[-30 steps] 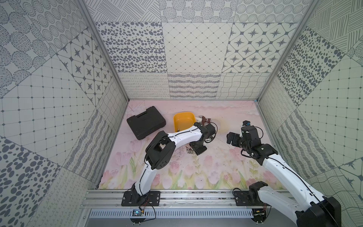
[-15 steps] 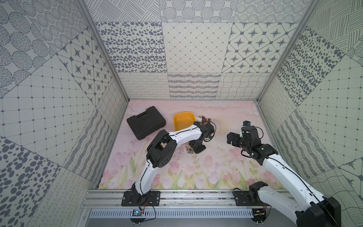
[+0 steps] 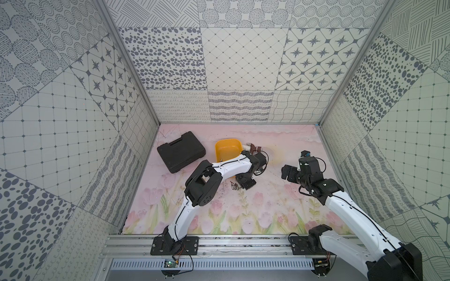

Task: Put the bit on the desktop into the storage box
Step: Pick up the screwdriver bit from the center of the board.

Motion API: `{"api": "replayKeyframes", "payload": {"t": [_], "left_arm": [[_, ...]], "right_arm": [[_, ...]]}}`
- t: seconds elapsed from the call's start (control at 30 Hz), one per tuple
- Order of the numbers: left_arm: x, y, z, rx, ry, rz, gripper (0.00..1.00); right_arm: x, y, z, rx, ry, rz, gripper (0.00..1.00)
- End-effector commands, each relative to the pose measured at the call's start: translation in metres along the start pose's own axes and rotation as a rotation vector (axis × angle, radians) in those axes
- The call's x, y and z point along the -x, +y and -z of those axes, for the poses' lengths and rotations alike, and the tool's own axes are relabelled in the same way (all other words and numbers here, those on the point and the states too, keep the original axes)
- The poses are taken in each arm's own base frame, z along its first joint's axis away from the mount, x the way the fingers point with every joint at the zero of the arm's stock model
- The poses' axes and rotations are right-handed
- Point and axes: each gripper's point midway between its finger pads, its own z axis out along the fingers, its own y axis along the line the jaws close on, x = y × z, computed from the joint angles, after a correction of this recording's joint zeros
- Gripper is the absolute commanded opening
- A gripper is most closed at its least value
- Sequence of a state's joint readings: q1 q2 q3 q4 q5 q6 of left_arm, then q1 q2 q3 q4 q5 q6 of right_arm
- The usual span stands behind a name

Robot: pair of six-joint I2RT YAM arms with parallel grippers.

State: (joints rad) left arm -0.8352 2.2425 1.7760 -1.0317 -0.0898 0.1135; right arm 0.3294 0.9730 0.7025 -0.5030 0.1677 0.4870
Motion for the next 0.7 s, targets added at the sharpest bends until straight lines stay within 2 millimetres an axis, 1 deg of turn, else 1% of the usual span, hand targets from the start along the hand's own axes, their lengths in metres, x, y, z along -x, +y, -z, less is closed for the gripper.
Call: {"api": "replayKeyframes", "payload": {"t": [0.0, 0.17, 0.33, 0.47, 0.67], "left_arm": [[-0.002, 0.003, -0.005, -0.012, 0.016, 0.029, 0.18], [-0.001, 0.002, -0.008, -0.018, 0.019, 0.039, 0.13], [0.004, -0.002, -0.004, -0.039, -0.011, 0.053, 0.1], [0.008, -0.005, 0.004, -0.058, -0.042, 0.061, 0.08], [0.012, -0.008, 0.024, -0.08, -0.096, 0.067, 0.06]], "right_arm": [[0.006, -0.001, -0.001, -0.002, -0.034, -0.006, 0.97], [0.005, -0.002, -0.001, -0.003, -0.036, -0.008, 0.97], [0.004, -0.003, -0.001, -0.005, -0.034, -0.007, 0.97], [0.003, -0.004, -0.001, -0.007, -0.034, -0.009, 0.97], [0.003, -0.005, -0.001, -0.007, -0.034, -0.011, 0.97]]}}
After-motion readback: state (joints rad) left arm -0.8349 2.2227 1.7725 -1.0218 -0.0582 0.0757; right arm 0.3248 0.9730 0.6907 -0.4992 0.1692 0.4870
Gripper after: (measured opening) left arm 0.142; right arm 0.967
